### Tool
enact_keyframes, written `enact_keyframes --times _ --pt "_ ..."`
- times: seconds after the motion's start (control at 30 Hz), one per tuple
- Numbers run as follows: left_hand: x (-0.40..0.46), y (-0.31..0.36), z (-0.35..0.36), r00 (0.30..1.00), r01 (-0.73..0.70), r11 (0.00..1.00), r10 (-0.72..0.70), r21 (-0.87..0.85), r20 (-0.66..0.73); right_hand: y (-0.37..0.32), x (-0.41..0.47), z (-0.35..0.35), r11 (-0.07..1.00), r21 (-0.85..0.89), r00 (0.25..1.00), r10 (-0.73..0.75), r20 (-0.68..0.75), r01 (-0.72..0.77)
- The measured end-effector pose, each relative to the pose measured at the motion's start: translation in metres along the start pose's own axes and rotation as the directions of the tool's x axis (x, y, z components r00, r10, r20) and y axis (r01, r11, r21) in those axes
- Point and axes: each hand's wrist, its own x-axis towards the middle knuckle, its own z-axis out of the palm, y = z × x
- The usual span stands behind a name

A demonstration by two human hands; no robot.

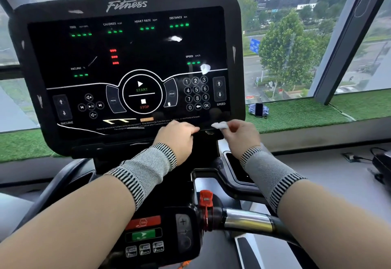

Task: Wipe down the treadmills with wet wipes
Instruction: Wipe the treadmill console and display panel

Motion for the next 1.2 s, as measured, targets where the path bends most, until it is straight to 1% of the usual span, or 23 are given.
enact_keyframes --times 0.03,0.1,0.17,0.27,0.37,0.43,0.57,0.73,0.93,1.0,1.07,1.13,1.2 --pt "0.000 0.000 0.001 1.000 -0.002 1.000 0.001 0.016 0.019 0.002 -0.001 0.004 0.999 -0.038 1.000 -0.022 0.008 0.022" --pt "0.000 0.000 0.002 0.999 -0.017 0.999 0.016 0.032 0.034 0.008 -0.003 0.006 0.996 -0.089 1.000 -0.020 0.016 0.022" --pt "0.001 -0.001 0.002 0.999 -0.026 1.000 0.026 0.007 0.030 0.010 -0.006 0.005 0.995 -0.090 0.999 -0.035 0.017 0.036" --pt "0.003 -0.001 0.003 1.000 -0.017 0.999 0.018 -0.032 0.025 -0.001 -0.005 0.010 0.986 -0.058 0.987 -0.156 0.021 0.157" --pt "0.005 -0.001 0.002 0.999 -0.014 0.999 0.016 -0.038 0.034 -0.008 -0.003 0.016 0.940 -0.166 0.955 -0.288 0.076 0.297" --pt "0.006 -0.001 0.001 0.999 -0.022 0.999 0.024 -0.030 0.045 -0.004 -0.004 0.014 0.915 -0.216 0.940 -0.338 0.054 0.342" --pt "0.009 -0.004 -0.001 0.998 -0.023 0.999 0.025 -0.034 0.058 -0.002 -0.006 0.010 0.916 -0.266 0.951 -0.310 0.004 0.300" --pt "0.013 -0.004 -0.005 0.997 -0.025 1.000 0.026 -0.018 0.068 -0.020 -0.013 0.023 0.912 -0.261 0.946 -0.323 0.022 0.317" --pt "0.011 -0.009 -0.001 0.997 -0.061 0.997 0.063 -0.049 0.043 -0.011 -0.008 0.014 0.924 -0.310 0.970 -0.243 -0.028 0.223" --pt "0.010 -0.010 -0.002 0.995 -0.078 0.996 0.080 -0.043 0.050 -0.019 -0.015 0.021 0.904 -0.331 0.960 -0.280 0.020 0.270" --pt "0.010 -0.011 -0.004 0.992 -0.100 0.994 0.102 -0.033 0.072 -0.024 -0.019 0.029 0.901 -0.314 0.953 -0.301 0.044 0.299" --pt "0.011 -0.012 -0.006 0.989 -0.118 0.993 0.120 -0.031 0.081 -0.022 -0.016 0.027 0.927 -0.291 0.968 -0.251 -0.009 0.238" --pt "0.012 -0.013 -0.006 0.988 -0.127 0.991 0.130 -0.041 0.080 -0.017 -0.014 0.023 0.966 -0.233 0.985 -0.140 -0.100 0.113"
